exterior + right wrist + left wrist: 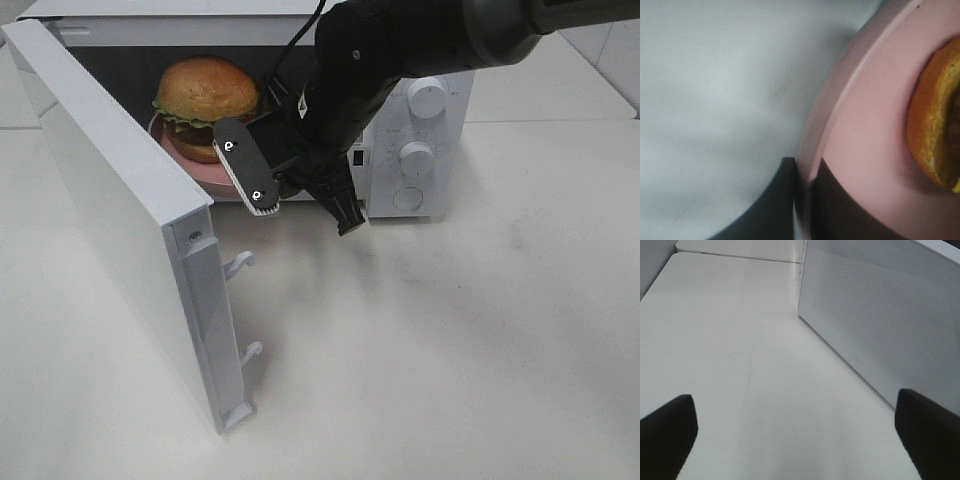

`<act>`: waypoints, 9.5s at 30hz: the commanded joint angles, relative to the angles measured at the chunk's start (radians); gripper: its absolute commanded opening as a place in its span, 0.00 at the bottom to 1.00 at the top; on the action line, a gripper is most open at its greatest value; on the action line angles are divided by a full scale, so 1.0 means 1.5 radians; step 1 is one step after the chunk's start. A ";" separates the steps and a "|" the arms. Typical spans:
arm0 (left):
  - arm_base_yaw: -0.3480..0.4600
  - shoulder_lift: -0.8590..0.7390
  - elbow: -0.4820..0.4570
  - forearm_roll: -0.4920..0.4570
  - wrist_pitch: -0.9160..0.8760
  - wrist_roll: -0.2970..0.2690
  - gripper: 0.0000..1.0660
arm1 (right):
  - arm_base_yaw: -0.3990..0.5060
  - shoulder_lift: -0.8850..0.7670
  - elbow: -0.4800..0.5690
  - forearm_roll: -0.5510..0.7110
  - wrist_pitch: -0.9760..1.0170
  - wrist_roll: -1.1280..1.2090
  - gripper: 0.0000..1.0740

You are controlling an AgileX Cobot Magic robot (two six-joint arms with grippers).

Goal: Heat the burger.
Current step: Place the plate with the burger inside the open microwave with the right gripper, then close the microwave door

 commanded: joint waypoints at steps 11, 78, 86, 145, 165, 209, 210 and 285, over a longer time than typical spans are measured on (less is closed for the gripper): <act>0.001 -0.013 0.002 0.001 -0.007 -0.003 0.94 | 0.002 0.062 -0.115 -0.041 0.017 0.089 0.00; 0.001 -0.013 0.002 0.007 -0.007 -0.003 0.94 | 0.000 0.159 -0.225 -0.053 -0.039 0.225 0.59; 0.001 -0.013 0.002 0.006 -0.007 -0.003 0.94 | 0.000 0.116 -0.146 -0.053 -0.058 0.227 0.70; 0.001 -0.013 0.002 0.006 -0.007 -0.003 0.94 | -0.009 -0.363 0.461 -0.095 -0.162 0.598 0.70; 0.001 -0.013 0.002 0.006 -0.007 -0.003 0.94 | -0.009 -0.523 0.577 -0.093 -0.156 1.077 0.70; 0.001 -0.013 0.002 0.006 -0.007 -0.003 0.94 | -0.009 -0.891 0.624 -0.088 0.251 1.138 0.69; 0.001 -0.013 0.002 0.006 -0.007 -0.003 0.94 | -0.009 -0.891 0.624 -0.088 0.251 1.138 0.69; 0.001 -0.012 0.002 0.006 -0.007 -0.003 0.94 | -0.341 -1.381 0.659 0.034 0.369 0.943 0.69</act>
